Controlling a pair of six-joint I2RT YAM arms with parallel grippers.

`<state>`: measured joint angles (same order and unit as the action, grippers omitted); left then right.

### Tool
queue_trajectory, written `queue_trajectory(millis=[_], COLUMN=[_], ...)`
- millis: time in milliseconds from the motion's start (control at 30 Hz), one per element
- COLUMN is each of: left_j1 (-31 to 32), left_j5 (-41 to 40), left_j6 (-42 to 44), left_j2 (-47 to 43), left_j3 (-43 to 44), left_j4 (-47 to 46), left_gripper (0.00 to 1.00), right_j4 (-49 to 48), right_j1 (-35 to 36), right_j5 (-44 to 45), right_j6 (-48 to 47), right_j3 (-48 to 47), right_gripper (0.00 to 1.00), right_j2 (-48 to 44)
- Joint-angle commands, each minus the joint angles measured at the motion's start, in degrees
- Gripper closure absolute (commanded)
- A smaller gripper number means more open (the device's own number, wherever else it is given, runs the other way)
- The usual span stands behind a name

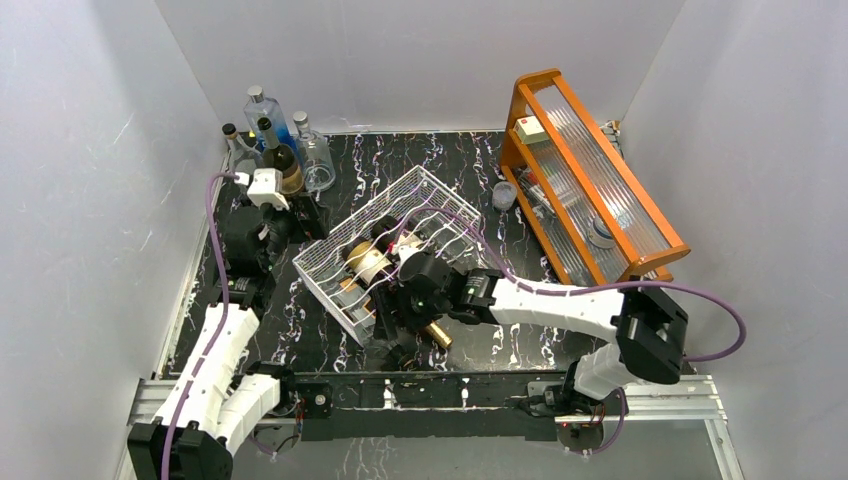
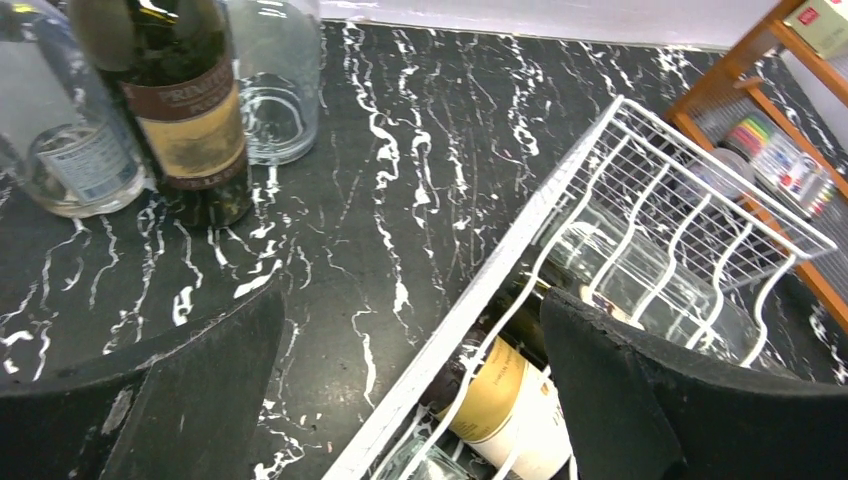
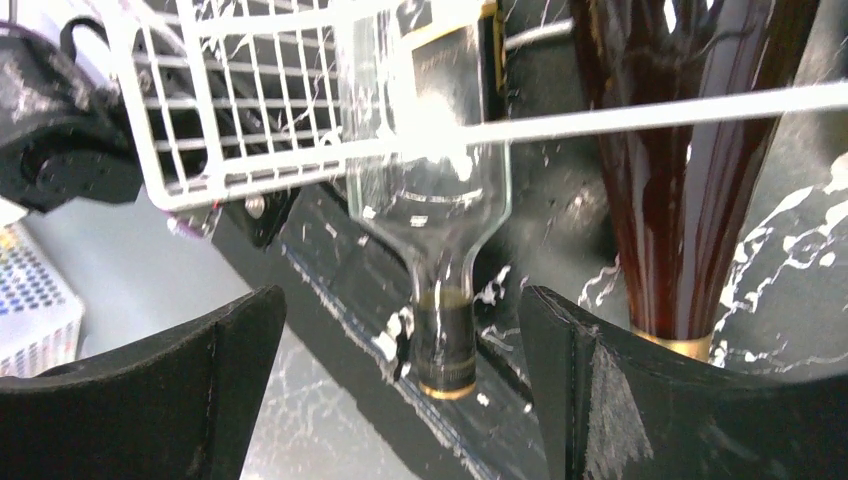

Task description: Take the wine bottle off the wine rack

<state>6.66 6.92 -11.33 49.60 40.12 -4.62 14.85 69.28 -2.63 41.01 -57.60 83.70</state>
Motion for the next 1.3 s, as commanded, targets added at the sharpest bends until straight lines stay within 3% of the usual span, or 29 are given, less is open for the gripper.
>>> queue_trajectory(millis=[0, 200, 367, 567, 800, 1133, 1267], left_j1=[0.97, 1.07, 1.41, 2.19, 3.28, 3.31, 3.63], left_j5=[-6.69, -12.87, -12.7, -12.29, -12.15, -12.0, -11.74], left_j6=[0.51, 1.07, 2.37, 3.42, 4.3, 4.64, 4.76], left_j2=[-2.03, -2.89, -4.0, -5.35, -4.99, -4.63, -4.35], left_j3=[-0.05, 1.13, 0.9, 0.95, 1.06, 0.73, 0.75], left_j4=[-3.33, 0.77, 1.8, 2.55, 2.45, 2.27, 2.34], left_gripper=[0.02, 0.02, 0.02, 0.02, 0.02, 0.02, 0.02], right_j4=[-6.32, -12.68, -16.55, -18.94, -20.31, -16.56, -13.49], right_j1=[-0.42, -4.39, -6.87, -8.69, -12.01, -17.07, -17.07], right_j5=[7.15, 4.76, 2.65, 2.31, 1.94, -2.28, -3.89], right_j6=[-0.36, 1.21, 2.59, 2.65, 2.14, -1.58, -4.39], right_j3=[-4.98, -4.59, -3.44, -2.77, -2.79, -7.92, -6.92], right_gripper=[0.02, 0.03, 0.13, 0.35, 0.46, 0.46, 0.32], right_j2=[2.51, 5.53, 7.23, 9.09, 10.44, 12.89, 9.3])
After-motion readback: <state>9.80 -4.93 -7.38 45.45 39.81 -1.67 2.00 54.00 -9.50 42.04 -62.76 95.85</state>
